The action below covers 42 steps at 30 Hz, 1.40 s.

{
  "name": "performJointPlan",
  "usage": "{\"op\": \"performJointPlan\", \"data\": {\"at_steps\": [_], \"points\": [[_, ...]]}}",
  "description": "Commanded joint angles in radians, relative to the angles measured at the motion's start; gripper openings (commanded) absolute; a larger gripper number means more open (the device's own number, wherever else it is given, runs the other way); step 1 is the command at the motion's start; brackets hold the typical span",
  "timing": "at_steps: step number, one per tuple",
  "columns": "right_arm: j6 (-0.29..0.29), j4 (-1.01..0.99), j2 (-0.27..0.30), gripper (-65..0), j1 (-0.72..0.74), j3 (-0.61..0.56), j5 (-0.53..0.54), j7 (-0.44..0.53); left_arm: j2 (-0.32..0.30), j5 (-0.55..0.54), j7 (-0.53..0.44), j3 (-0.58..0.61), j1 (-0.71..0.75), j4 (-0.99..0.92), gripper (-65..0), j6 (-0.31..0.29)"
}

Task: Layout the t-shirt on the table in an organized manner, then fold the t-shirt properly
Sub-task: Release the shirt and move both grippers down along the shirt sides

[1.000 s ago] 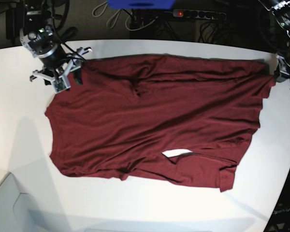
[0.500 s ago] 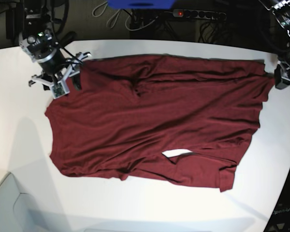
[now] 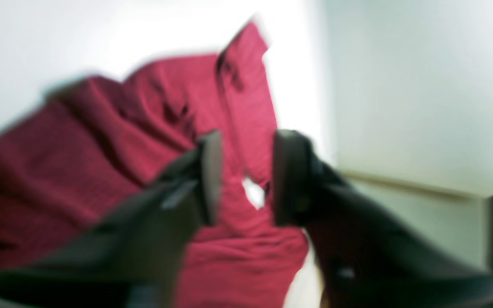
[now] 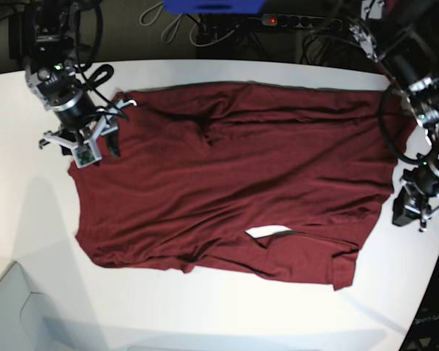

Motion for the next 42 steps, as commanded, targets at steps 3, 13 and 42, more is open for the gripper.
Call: {"op": "performJointPlan", "data": {"at_steps": [3, 13, 42], "points": [[-0.005, 0.018, 0.007, -41.6, 0.013, 0.003, 0.011, 0.032, -0.019, 0.078, -0.087, 0.095, -0.113, -0.092, -65.0, 0.003], [-0.005, 0.013, 0.030, -41.6, 0.013, 0.004, 0.011, 0.031, -0.019, 0.331, -0.503, 0.451, -0.360, -0.570, -64.7, -0.005], [-0.005, -0.326, -0.002, -41.7, 0.414, -0.146, 0.014, 0.035, -0.123, 0.330, -0.979, 0.784, -0.416, -1.035, -64.7, -0.006]]}}
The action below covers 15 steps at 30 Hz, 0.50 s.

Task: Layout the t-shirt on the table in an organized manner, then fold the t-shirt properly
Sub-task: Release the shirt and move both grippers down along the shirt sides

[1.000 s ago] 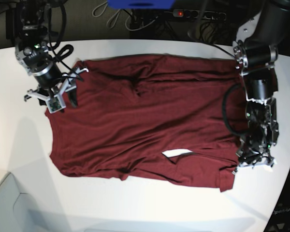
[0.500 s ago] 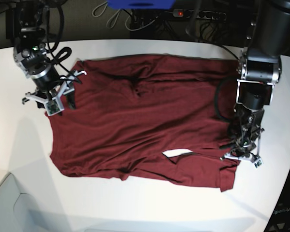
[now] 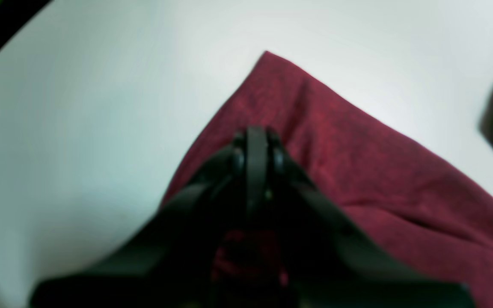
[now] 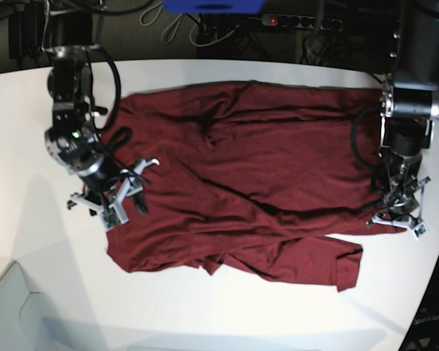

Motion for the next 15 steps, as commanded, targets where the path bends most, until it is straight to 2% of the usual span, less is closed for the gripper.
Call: {"op": "performJointPlan", "data": {"at_steps": [1, 5, 10, 13, 15], "points": [[-0.008, -0.037, 0.003, -41.7, 0.053, -0.021, 0.014, 0.026, -0.002, -0.008, 0.019, -0.001, -0.025, 0.007, -64.7, -0.006], [-0.008, -0.213, -0.029, -41.7, 0.184, -0.047, 0.014, 0.044, 0.015, -0.008, 0.017, -0.001, -0.026, 0.007, -64.7, -0.006], [-0.008, -0.543, -0.051, -41.7, 0.378, -0.050, 0.014, 0.127, 0.016, -0.008, 0.019, -0.001, -0.025, 0.043, -64.7, -0.006], [-0.008, -0.776, -0.049, -41.9, 0.484, -0.052, 0.010, 0.210, 0.015, -0.014, 0.020, -0.004, -0.025, 0.070, -64.7, -0.006], [-0.008, -0.957, -0.039, -42.8, 0.548, -0.053, 0.009, 0.306, 0.009, -0.015, 0.020, -0.009, -0.023, 0.089, -64.7, -0.006]]}}
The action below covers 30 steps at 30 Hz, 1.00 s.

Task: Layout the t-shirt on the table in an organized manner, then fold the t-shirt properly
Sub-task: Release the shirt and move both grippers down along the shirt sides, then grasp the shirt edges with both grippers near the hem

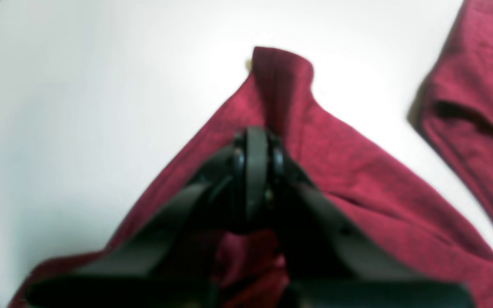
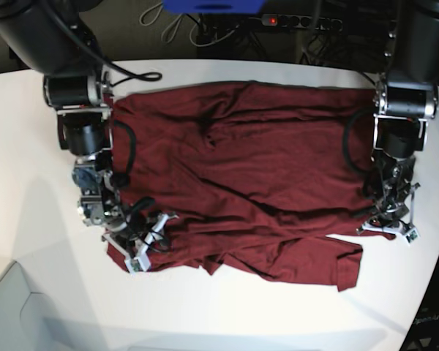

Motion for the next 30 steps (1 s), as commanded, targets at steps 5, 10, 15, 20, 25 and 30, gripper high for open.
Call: {"op": "performJointPlan", "data": {"at_steps": [5, 10, 15, 20, 25, 30], "points": [[-0.004, -0.256, 0.074, -54.1, 0.099, 0.002, 0.012, 0.206, -0.020, 0.003, -0.023, -0.004, -0.031, 0.091, -64.7, -0.003], [-0.007, -0.289, 0.143, -63.2, 0.062, 0.007, 0.015, 0.241, -0.020, 0.003, -0.023, -0.004, -0.029, 0.142, -64.6, -0.003], [-0.122, -0.285, 0.196, -63.1, 0.029, 0.007, 0.017, 0.249, -0.012, 0.003, -0.023, -0.005, -0.028, 0.203, -64.6, -0.001], [-0.144, -0.284, 0.229, -63.3, 0.029, 0.007, 0.019, 0.249, 0.019, 0.001, -0.023, -0.005, 0.003, 0.285, -64.4, -0.001], [-0.145, -0.201, 0.239, -63.5, 0.042, 0.008, 0.019, 0.240, 0.033, 0.001, -0.010, -0.005, 0.066, 0.392, -64.5, -0.001], [-0.145, 0.034, 0.235, -63.5, -0.064, 0.107, 0.019, 0.175, 0.034, 0.001, 0.172, -0.007, 0.152, 0.532, -64.5, 0.000]]}}
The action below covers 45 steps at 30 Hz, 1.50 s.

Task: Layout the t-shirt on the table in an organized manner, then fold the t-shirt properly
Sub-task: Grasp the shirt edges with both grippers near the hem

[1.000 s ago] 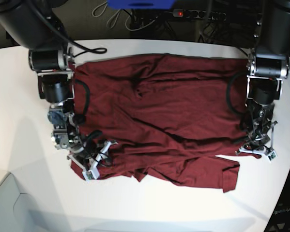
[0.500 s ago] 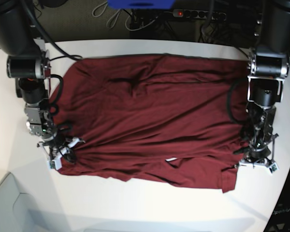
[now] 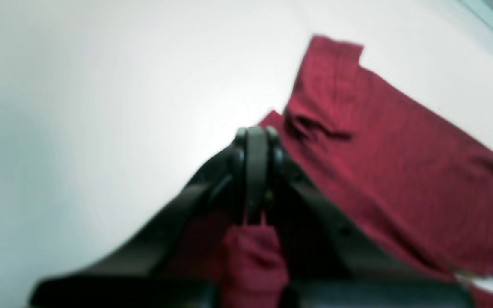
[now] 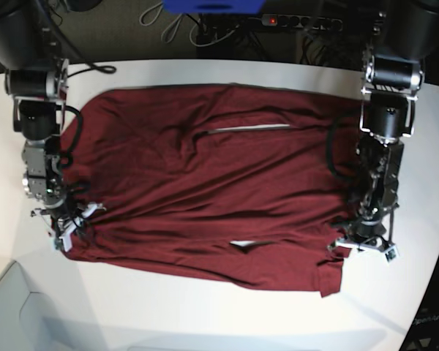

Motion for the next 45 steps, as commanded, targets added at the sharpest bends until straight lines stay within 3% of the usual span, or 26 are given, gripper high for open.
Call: {"op": "performJointPlan", "data": {"at_steps": [1, 6, 14, 18, 21, 24, 32, 34, 37, 40, 45], "points": [[-0.008, 0.083, 0.014, -63.5, -0.003, 0.028, 0.008, 0.011, -0.005, 0.004, -0.006, -0.004, -0.014, 0.025, -64.5, -0.007], [-0.006, 0.390, -0.023, -63.3, -0.147, 0.045, 0.008, -0.072, -0.005, 0.006, -0.003, -0.004, 0.014, 0.008, -64.5, -0.008], [-0.005, 0.816, -0.121, -63.2, -0.396, 0.043, 0.008, -0.197, -0.002, 0.012, -0.015, -0.003, -0.100, -0.328, -64.5, -0.010], [-0.003, 0.990, -0.166, -63.2, -0.528, 0.042, 0.008, -0.252, 0.022, 0.015, -0.190, 0.008, -0.143, -0.454, -64.5, -0.010], [-0.003, 1.047, -0.184, -63.2, -0.609, 0.040, 0.008, -0.264, 0.027, 0.047, -0.326, 0.008, -0.192, -0.538, -64.5, -0.010], [-0.003, 1.050, -0.193, -63.2, -0.663, 0.040, 0.007, -0.264, 0.039, 0.121, -0.394, 0.034, -0.242, -0.581, -64.5, -0.010], [-0.003, 0.964, -0.190, -63.1, -0.626, 0.042, 0.004, -0.262, 0.044, 0.154, -0.402, 0.035, -0.307, -0.541, -64.5, -0.010], [-0.003, 0.899, -0.189, -63.1, -0.577, 0.042, 0.004, -0.262, 0.042, 0.154, -0.373, 0.035, -0.295, -0.477, -64.5, -0.010], [-0.003, 0.801, -0.153, -63.1, -0.502, 0.040, 0.002, -0.262, 0.038, 0.153, -0.230, 0.032, -0.233, -0.333, -64.5, -0.010], [-0.003, 0.669, -0.129, -63.4, -0.411, 0.040, 0.004, -0.262, 0.036, 0.153, -0.053, 0.028, -0.111, -0.102, -64.6, -0.010], [-0.003, 0.471, -0.086, -63.5, -0.305, 0.040, 0.004, -0.258, 0.045, 0.153, 0.106, -0.072, 0.092, 0.195, -64.6, -0.008]]}}
